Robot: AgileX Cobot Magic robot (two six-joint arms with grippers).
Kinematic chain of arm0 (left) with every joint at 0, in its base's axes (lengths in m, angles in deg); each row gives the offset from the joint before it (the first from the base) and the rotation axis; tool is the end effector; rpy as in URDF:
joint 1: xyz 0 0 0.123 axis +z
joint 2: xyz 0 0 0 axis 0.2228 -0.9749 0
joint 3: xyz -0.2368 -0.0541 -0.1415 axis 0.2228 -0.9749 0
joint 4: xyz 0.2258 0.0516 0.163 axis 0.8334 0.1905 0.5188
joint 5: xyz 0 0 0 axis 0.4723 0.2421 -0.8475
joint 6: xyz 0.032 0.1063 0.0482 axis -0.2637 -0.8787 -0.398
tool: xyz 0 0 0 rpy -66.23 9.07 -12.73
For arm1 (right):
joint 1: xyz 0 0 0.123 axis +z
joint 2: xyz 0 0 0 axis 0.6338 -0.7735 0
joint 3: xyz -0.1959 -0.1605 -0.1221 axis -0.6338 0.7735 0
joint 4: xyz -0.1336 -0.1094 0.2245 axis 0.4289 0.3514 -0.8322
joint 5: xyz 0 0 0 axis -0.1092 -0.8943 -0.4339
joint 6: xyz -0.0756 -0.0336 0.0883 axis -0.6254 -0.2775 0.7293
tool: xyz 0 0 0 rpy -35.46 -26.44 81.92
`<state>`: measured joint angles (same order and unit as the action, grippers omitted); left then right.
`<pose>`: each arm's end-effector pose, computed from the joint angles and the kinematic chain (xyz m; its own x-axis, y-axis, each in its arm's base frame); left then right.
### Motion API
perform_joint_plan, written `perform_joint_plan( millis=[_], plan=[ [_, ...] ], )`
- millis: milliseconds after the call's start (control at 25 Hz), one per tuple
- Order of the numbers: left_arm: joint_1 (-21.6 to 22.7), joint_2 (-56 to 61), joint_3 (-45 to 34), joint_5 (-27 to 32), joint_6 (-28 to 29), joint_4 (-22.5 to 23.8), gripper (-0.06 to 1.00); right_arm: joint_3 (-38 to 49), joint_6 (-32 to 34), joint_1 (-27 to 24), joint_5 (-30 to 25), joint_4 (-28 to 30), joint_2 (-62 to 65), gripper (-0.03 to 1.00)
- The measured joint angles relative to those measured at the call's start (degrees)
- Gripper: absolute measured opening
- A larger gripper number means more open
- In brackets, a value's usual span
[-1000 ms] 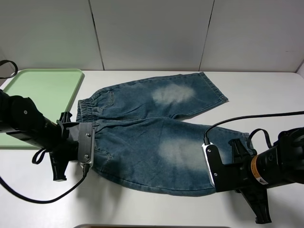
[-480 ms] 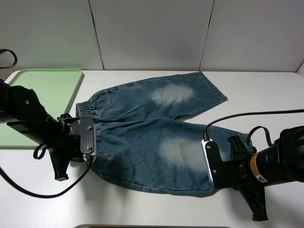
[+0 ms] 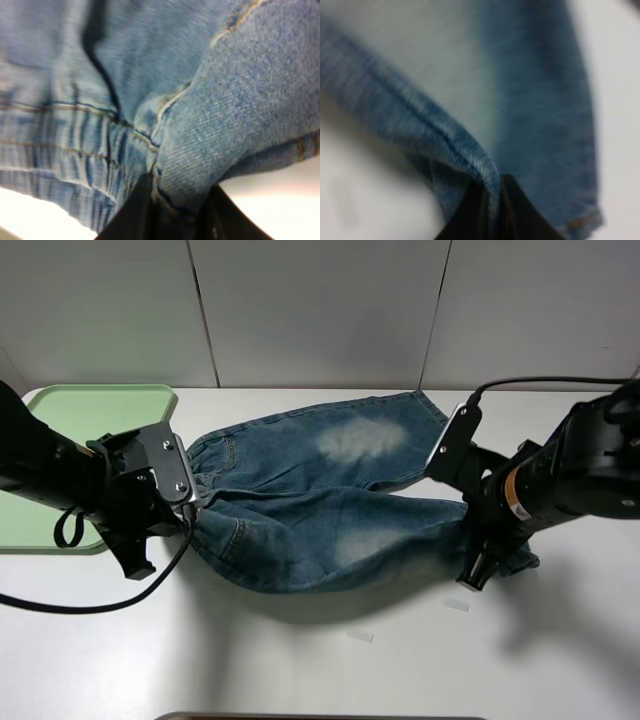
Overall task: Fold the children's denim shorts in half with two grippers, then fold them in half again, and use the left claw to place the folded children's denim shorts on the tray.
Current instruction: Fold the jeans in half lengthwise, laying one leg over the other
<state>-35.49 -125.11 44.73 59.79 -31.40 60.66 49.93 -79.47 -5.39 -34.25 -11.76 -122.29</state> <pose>0.2684 -0.1171 0.1030 -0.2884 0.8458 -0.4489 0.8072 0.4669 0.3611 0.2506 0.1355 0.0966 -0.4380 -0.8559 -0.2750 -0.7662 0.5154 -0.3839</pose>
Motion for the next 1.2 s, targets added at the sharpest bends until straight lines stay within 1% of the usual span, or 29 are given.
perform_joint_plan(
  millis=[80, 240, 360, 520, 640, 760, 1000, 1200],
  plan=[
    [-0.1, 0.9, 0.0, -1.3, 1.9, 0.0, 0.17, -2.9, 1.9, 0.0, -1.2, 0.4, 0.0, 0.0],
    [-0.1, 1.3, 0.0, -4.1, 5.5, 0.0, 0.17, -8.7, 2.9, -0.5, -0.7, 2.4, 0.0, 0.0],
    [0.2, 1.3, 0.0, -7.7, 9.7, 0.0, 0.17, -12.5, 4.3, -2.9, 1.7, 3.0, -0.1, 0.0],
    [2.2, 1.3, 0.0, -13.7, 13.9, 0.0, 0.17, -15.4, 6.8, -7.7, 6.0, 3.1, -0.1, 0.0],
    [3.8, 1.3, 0.0, -16.3, 14.9, 0.0, 0.17, -16.0, 7.4, -11.7, 9.9, 3.2, -1.1, 0.0],
    [4.8, 1.3, 0.0, -19.0, 15.2, 0.0, 0.17, -16.9, 7.4, -13.5, 11.3, 3.2, -3.8, 0.0],
    [5.4, 0.2, 0.0, -24.3, 15.1, 0.0, 0.17, -20.2, 7.4, -13.7, 12.5, 3.2, -9.2, 0.0],
    [5.4, -5.2, 0.0, -26.2, 15.0, 0.0, 0.17, -23.0, 7.4, -13.7, 13.0, 3.2, -11.4, 0.0]
  ],
)
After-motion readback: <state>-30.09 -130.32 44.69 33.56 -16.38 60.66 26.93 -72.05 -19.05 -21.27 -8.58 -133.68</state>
